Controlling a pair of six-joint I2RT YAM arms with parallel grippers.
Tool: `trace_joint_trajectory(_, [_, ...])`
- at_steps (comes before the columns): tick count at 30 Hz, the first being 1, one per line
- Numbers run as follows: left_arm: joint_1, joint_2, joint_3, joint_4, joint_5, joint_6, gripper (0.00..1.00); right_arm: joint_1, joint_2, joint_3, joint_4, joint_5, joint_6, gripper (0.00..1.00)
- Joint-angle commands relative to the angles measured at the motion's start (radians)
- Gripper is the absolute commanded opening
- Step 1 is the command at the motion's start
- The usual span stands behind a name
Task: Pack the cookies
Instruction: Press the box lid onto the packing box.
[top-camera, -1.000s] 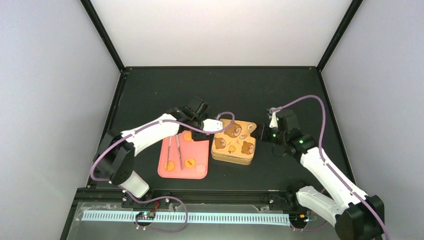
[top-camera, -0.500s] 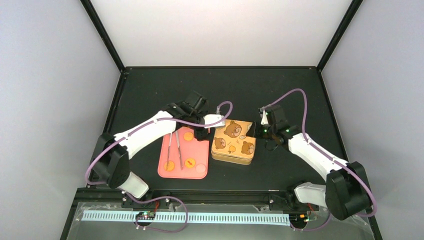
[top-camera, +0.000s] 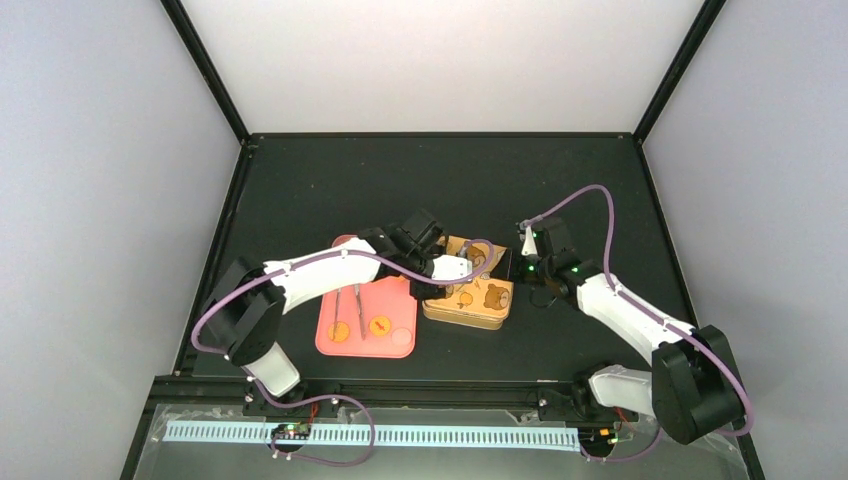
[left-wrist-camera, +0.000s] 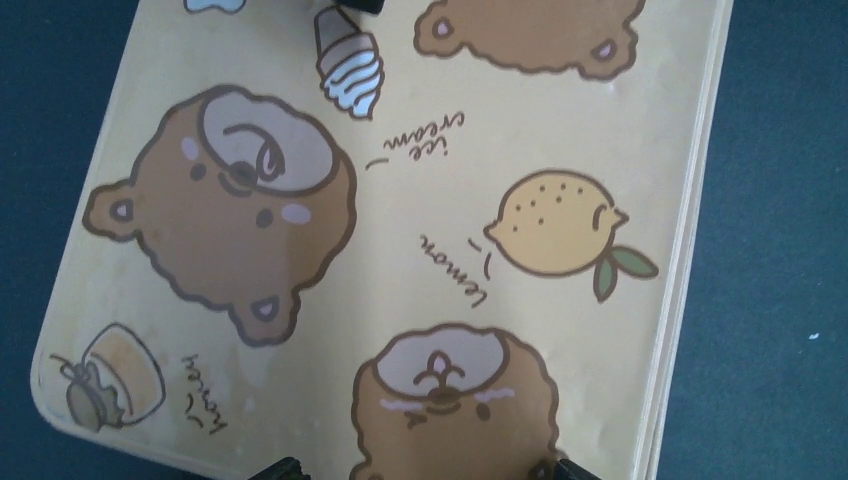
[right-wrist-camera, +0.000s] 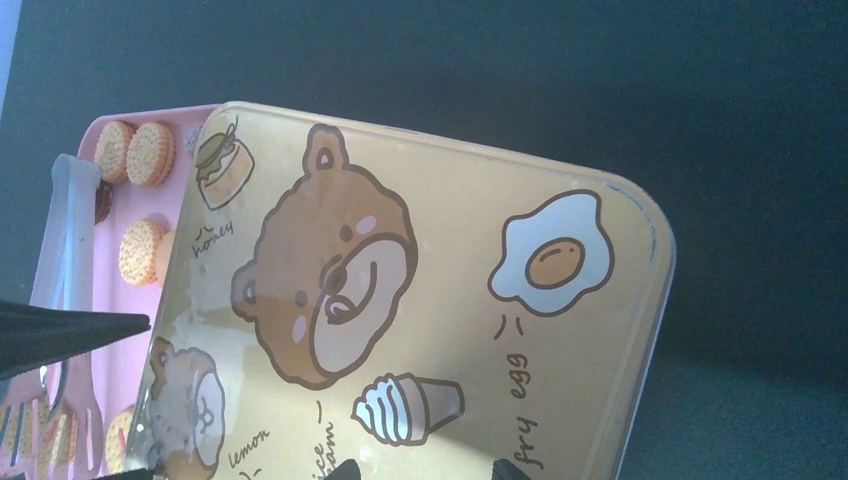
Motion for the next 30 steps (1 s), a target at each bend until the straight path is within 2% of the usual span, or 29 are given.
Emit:
trace_joint_trajectory(1, [-0.005, -0.036, -0.058, 0.006, -0.062, 0.048, 0.66, 0.003, 0.014, 0.003, -0.016, -0.033, -0.013, 0.35])
trace_joint_trajectory(6, [-0.005, -0.035, -0.096, 0.004, -0.088, 0.056, 0.65, 0.001, 0.039, 0.087, -0.045, -0.037, -0.040, 0.36])
trace_joint_trajectory(12, [-0.005, -0.064, -0.095, -0.024, -0.070, 0.046, 0.65, -0.055, 0.024, 0.166, -0.103, -0.026, -0.083, 0.42])
trace_joint_trajectory(15, [-0.005, -0.077, -0.057, -0.057, -0.065, 0.031, 0.66, -0.095, 0.023, 0.167, -0.104, -0.005, -0.097, 0.45])
trace_joint_trajectory(22, [-0.004, -0.086, 0.084, -0.153, -0.010, -0.018, 0.71, -0.097, 0.103, 0.154, -0.064, 0.009, -0.116, 0.44])
trace_joint_trajectory(30, [-0.004, -0.024, 0.139, -0.131, 0.002, -0.043, 0.74, -0.097, 0.114, 0.096, -0.011, -0.017, -0.101, 0.40])
